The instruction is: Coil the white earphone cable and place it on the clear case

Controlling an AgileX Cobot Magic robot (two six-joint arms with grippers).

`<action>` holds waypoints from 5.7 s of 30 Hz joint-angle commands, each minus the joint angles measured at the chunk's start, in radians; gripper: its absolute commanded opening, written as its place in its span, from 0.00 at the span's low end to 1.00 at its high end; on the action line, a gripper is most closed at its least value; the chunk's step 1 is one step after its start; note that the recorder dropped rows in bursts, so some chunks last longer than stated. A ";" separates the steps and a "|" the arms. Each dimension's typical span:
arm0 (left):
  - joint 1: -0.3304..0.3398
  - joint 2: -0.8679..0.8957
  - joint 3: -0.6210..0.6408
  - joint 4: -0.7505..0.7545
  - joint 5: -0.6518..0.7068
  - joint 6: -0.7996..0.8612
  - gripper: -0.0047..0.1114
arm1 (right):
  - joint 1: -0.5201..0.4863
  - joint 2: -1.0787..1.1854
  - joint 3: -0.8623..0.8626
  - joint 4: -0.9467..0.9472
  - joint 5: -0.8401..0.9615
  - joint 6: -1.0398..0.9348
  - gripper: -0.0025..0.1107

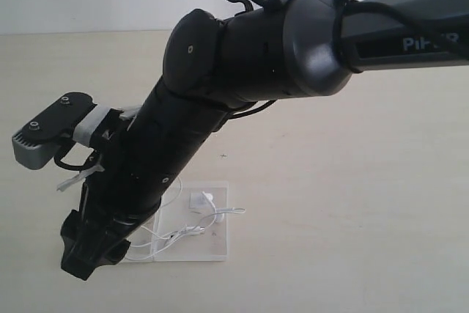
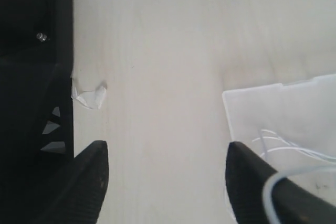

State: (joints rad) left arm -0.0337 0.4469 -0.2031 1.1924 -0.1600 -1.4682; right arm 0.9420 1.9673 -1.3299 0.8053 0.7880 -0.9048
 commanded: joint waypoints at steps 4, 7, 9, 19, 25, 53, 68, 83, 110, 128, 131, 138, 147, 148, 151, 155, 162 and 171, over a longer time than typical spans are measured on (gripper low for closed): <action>-0.007 -0.004 0.005 0.003 0.000 -0.002 0.04 | 0.001 -0.012 -0.003 -0.117 -0.004 0.044 0.56; -0.007 -0.004 0.005 0.003 0.000 -0.002 0.04 | 0.001 -0.012 -0.003 -0.114 -0.009 0.047 0.56; -0.007 -0.004 0.005 0.003 0.000 -0.002 0.04 | 0.001 -0.012 -0.003 -0.101 -0.014 0.069 0.56; -0.007 -0.004 0.005 0.003 0.000 -0.002 0.04 | 0.001 -0.004 -0.003 -0.168 -0.020 0.124 0.56; -0.007 -0.004 0.005 0.003 0.000 -0.002 0.04 | 0.001 0.039 -0.003 -0.201 -0.010 0.176 0.56; -0.023 -0.004 0.005 0.003 0.000 -0.002 0.04 | 0.001 -0.025 -0.003 -0.213 0.016 0.273 0.56; -0.030 -0.004 0.005 0.003 -0.003 -0.002 0.04 | 0.001 -0.069 -0.003 -0.326 0.193 0.190 0.66; -0.030 -0.004 0.005 0.003 -0.003 -0.002 0.04 | 0.001 0.010 -0.003 -0.356 0.256 0.140 0.62; -0.030 -0.004 0.005 0.003 -0.003 -0.002 0.04 | 0.001 0.010 -0.003 -0.211 0.286 0.042 0.66; -0.030 -0.004 0.005 0.003 -0.003 -0.002 0.04 | 0.001 0.111 -0.154 -0.916 0.433 0.603 0.66; -0.030 -0.004 0.005 0.003 -0.003 -0.002 0.04 | 0.052 0.110 -0.154 -1.058 0.433 0.587 0.66; -0.030 -0.004 0.005 0.003 -0.003 -0.002 0.04 | 0.204 0.211 -0.154 -1.519 0.433 0.771 0.64; -0.030 -0.004 0.005 0.003 -0.003 -0.002 0.04 | 0.334 0.278 -0.152 -1.758 0.433 1.037 0.64; -0.030 -0.004 0.005 0.003 -0.003 -0.002 0.04 | 0.341 0.273 -0.152 -1.774 0.433 1.072 0.64; -0.030 -0.004 0.005 0.003 -0.003 -0.002 0.04 | 0.343 0.246 -0.152 -1.742 0.433 1.150 0.63; -0.030 -0.004 0.005 0.003 -0.003 -0.002 0.04 | 0.310 0.196 -0.152 -1.587 0.433 1.311 0.60; -0.030 -0.004 0.005 0.003 -0.003 -0.002 0.04 | 0.243 0.165 -0.152 -1.313 0.433 1.210 0.60; -0.030 -0.004 0.005 0.003 -0.003 -0.002 0.04 | 0.221 0.141 -0.152 -1.023 0.433 0.717 0.62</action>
State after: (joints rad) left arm -0.0575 0.4469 -0.2031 1.1924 -0.1616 -1.4682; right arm 1.1697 2.1301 -1.4792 -0.2522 1.2219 -0.0881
